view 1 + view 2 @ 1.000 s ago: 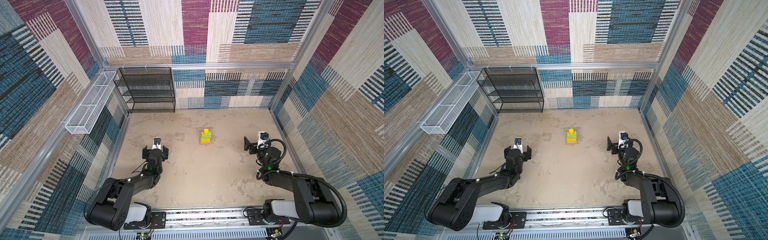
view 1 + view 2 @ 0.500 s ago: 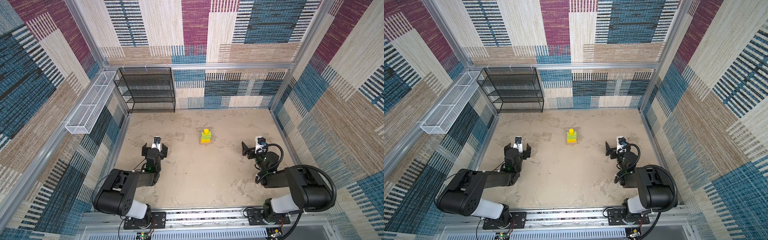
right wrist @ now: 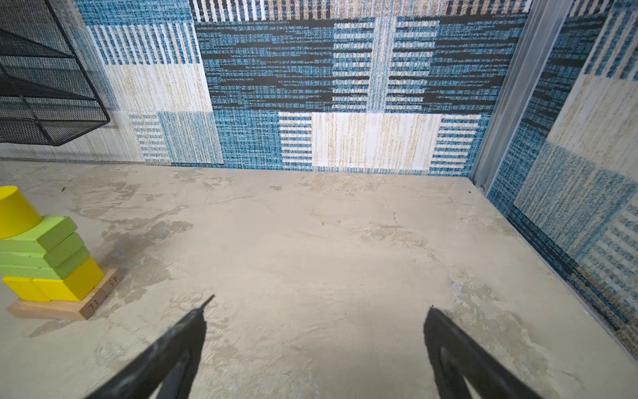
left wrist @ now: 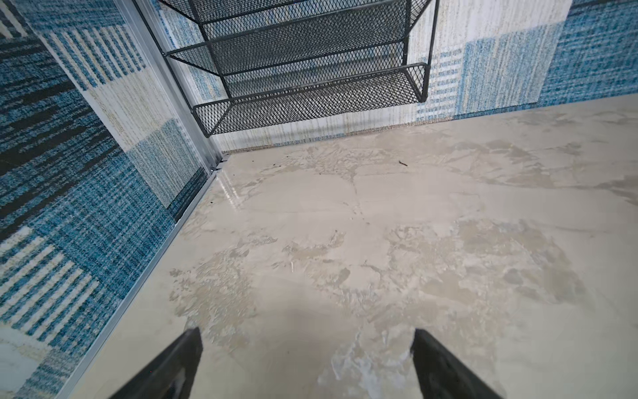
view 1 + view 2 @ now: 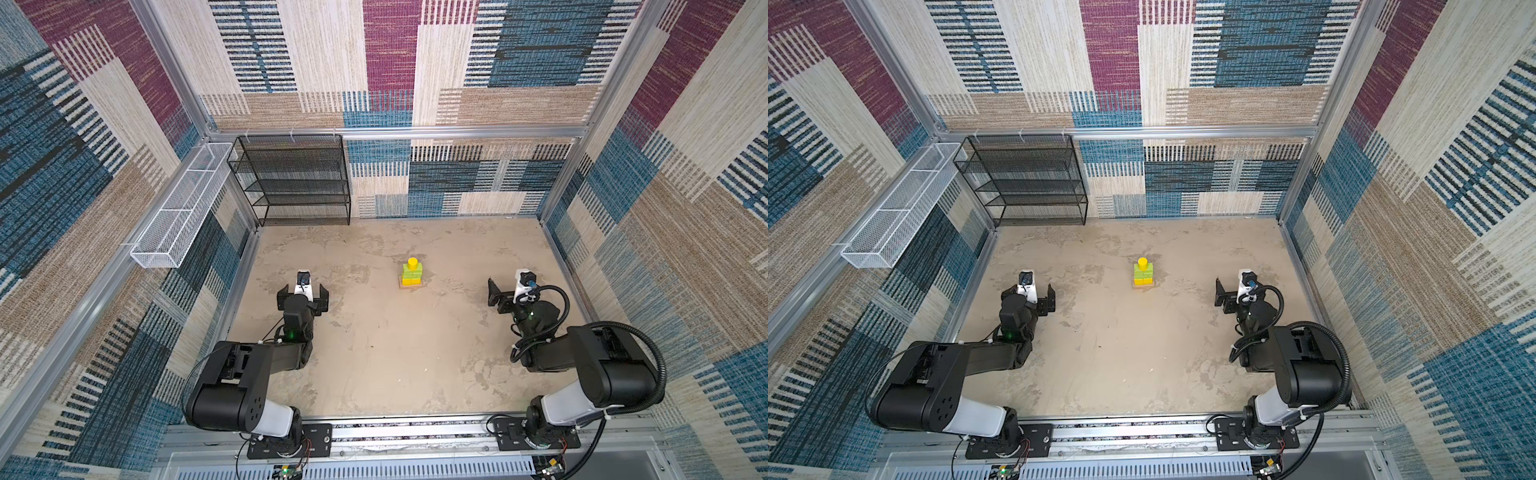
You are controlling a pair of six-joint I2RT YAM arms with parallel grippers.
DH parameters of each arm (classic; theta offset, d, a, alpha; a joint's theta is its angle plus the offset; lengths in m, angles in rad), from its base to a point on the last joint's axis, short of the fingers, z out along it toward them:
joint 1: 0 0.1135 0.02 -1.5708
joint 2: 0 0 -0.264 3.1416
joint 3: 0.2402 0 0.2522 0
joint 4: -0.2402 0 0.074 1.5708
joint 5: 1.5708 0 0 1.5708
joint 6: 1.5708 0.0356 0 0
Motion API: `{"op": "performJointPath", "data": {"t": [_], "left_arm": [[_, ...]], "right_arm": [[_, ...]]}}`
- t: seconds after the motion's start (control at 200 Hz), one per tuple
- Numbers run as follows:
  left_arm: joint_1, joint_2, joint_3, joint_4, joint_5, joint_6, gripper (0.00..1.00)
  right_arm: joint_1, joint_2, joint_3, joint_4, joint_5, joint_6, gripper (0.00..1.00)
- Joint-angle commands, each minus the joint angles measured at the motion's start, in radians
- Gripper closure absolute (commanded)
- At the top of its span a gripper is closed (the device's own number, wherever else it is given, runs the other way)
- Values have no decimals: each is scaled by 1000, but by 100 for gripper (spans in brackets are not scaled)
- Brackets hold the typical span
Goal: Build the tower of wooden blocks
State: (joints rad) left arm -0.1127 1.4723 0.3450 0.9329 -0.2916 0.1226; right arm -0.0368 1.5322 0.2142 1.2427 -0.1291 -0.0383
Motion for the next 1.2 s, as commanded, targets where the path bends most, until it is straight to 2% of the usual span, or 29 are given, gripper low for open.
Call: {"op": "performJointPath", "data": {"t": [0.0, 0.21, 0.25, 0.295, 0.386, 0.436, 1.192], "left_arm": [[18, 2, 20, -42, 43, -52, 1], [98, 56, 83, -143, 132, -124, 1], [114, 76, 74, -82, 159, -126, 1], [121, 55, 90, -149, 179, -137, 1], [122, 72, 75, -95, 177, -131, 1], [122, 61, 85, -135, 178, -135, 1], [122, 64, 80, -115, 177, -135, 0]], "right_arm": [[0, 1, 5, 21, 14, 14, 1], [-1, 2, 4, 21, 14, 14, 1], [0, 1, 4, 21, 14, 14, 1], [0, 2, 5, 21, 14, 14, 1], [0, 0, 5, 21, 14, 14, 1], [-1, 0, 4, 21, 15, 14, 1], [0, 1, 4, 21, 15, 13, 1]]}}
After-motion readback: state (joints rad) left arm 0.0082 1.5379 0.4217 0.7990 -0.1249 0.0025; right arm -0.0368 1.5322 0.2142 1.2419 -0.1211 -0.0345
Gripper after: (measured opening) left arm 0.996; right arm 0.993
